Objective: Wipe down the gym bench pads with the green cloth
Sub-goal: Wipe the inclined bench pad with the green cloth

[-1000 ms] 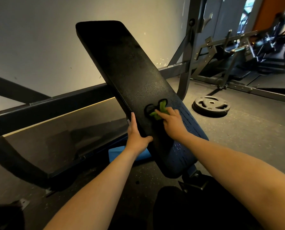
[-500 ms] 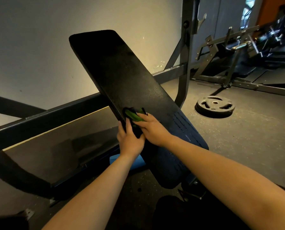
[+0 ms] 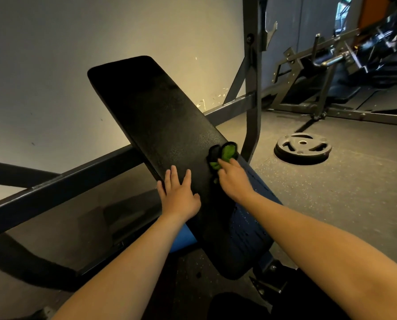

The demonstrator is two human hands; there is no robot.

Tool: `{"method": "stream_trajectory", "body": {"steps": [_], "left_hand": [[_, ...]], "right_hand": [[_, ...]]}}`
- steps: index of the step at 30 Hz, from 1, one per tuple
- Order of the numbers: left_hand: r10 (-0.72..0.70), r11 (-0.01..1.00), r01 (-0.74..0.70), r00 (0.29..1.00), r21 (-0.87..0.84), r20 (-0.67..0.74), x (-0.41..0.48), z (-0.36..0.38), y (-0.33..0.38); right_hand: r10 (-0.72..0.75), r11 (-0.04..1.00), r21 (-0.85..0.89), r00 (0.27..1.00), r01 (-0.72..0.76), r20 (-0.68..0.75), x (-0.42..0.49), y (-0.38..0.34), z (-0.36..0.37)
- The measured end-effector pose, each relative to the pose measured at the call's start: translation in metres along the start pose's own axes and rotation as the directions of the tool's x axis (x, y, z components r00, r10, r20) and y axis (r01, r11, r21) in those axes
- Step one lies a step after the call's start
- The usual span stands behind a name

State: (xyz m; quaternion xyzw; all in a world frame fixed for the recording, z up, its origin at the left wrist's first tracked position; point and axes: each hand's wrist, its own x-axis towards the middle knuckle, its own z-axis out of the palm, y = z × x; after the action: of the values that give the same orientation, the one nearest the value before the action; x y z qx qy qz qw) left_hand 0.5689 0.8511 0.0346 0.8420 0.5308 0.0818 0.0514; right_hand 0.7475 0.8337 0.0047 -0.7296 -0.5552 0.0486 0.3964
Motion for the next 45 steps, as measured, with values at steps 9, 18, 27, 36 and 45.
{"method": "stream_trajectory", "body": {"steps": [9,18,27,36,45], "left_hand": [[-0.041,0.997,0.035,0.996,0.076,0.082,0.043,-0.005,0.032],[-0.045,0.995,0.039,0.998,0.094,0.054,0.047,0.005,0.032],[-0.044,0.995,0.042,0.999,0.089,0.016,0.047,0.01,0.031],[-0.015,0.994,0.014,1.0,0.104,0.007,0.044,0.01,0.03],[0.011,0.996,-0.007,0.999,0.093,-0.048,0.045,0.017,0.026]], "right_hand": [[-0.069,0.995,-0.067,0.997,0.068,-0.021,0.024,0.033,-0.007],[0.139,0.981,0.145,0.989,-0.131,-0.048,0.085,-0.005,-0.008],[0.007,0.995,-0.096,0.998,-0.013,-0.061,0.097,-0.005,0.004],[0.328,0.934,-0.08,0.925,-0.348,-0.192,0.012,0.034,-0.001],[0.075,0.997,0.039,0.995,-0.073,-0.071,0.054,0.0,0.002]]}}
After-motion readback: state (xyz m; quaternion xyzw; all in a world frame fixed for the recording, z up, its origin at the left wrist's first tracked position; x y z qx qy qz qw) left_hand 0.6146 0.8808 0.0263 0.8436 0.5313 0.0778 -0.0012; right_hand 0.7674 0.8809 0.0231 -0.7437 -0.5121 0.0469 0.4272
